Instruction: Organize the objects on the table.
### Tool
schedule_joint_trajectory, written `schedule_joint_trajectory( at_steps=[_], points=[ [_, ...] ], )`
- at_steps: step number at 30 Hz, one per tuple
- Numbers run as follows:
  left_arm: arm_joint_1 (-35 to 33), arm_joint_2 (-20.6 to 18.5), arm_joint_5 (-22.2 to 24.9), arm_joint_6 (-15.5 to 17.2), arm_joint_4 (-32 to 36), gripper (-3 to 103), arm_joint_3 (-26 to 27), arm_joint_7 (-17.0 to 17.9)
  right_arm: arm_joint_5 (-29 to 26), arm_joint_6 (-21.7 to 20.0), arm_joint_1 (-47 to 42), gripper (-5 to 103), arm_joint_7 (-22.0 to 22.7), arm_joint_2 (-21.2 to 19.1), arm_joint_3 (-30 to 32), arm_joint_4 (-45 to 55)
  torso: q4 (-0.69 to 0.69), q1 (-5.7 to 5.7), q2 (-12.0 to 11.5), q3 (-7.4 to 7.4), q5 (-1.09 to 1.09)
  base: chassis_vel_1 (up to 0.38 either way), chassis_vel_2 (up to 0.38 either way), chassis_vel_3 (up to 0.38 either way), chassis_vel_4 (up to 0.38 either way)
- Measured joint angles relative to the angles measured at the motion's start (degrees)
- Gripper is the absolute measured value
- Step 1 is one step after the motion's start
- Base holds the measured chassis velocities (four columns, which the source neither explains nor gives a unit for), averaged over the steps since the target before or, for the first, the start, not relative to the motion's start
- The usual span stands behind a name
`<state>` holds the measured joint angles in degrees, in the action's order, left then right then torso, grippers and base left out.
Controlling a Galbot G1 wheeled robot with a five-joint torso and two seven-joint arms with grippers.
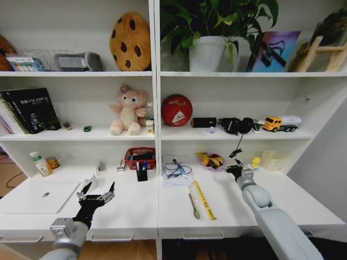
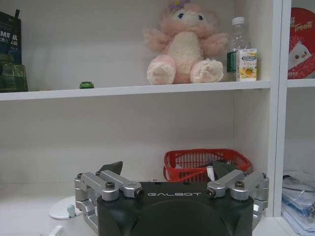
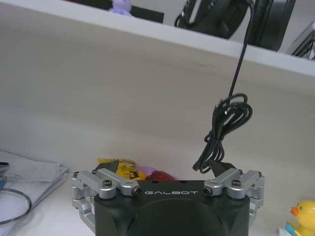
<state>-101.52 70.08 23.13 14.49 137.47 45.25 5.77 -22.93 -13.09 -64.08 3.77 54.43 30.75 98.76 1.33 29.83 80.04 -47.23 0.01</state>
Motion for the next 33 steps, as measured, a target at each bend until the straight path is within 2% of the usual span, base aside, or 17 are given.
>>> schedule_joint_trajectory(
  at_steps=[5, 7, 14, 33],
  points=[
    [0.0, 0.0, 0.0, 0.0, 0.0, 100, 0.0, 0.0, 0.7, 0.0, -3.8, 100, 0.3, -0.1, 1.9, 4.5, 0.00, 0.00, 0.0, 0.00, -0.01, 0.145, 0.141, -0.165, -0.140],
    [0.0, 0.0, 0.0, 0.0, 0.0, 100, 0.0, 0.0, 1.3, 0.0, -8.3, 100, 0.8, -0.1, 4.2, 8.7, -0.02, 0.00, 0.0, 0.00, -0.04, 0.217, 0.210, -0.222, -0.188],
    [0.0, 0.0, 0.0, 0.0, 0.0, 100, 0.0, 0.0, 2.9, 0.0, -12.9, 100, 0.4, 0.5, 7.3, 12.0, -0.01, 0.00, 0.0, 0.00, -0.02, 0.239, 0.260, -0.258, -0.247],
    [0.0, 0.0, 0.0, 0.0, 0.0, 100, 0.0, 0.0, 3.9, -0.2, -12.8, 100, 0.2, 1.6, 5.9, 12.3, 0.00, 0.01, 0.0, 0.00, -0.01, 0.251, 0.259, -0.255, -0.258]
  ],
)
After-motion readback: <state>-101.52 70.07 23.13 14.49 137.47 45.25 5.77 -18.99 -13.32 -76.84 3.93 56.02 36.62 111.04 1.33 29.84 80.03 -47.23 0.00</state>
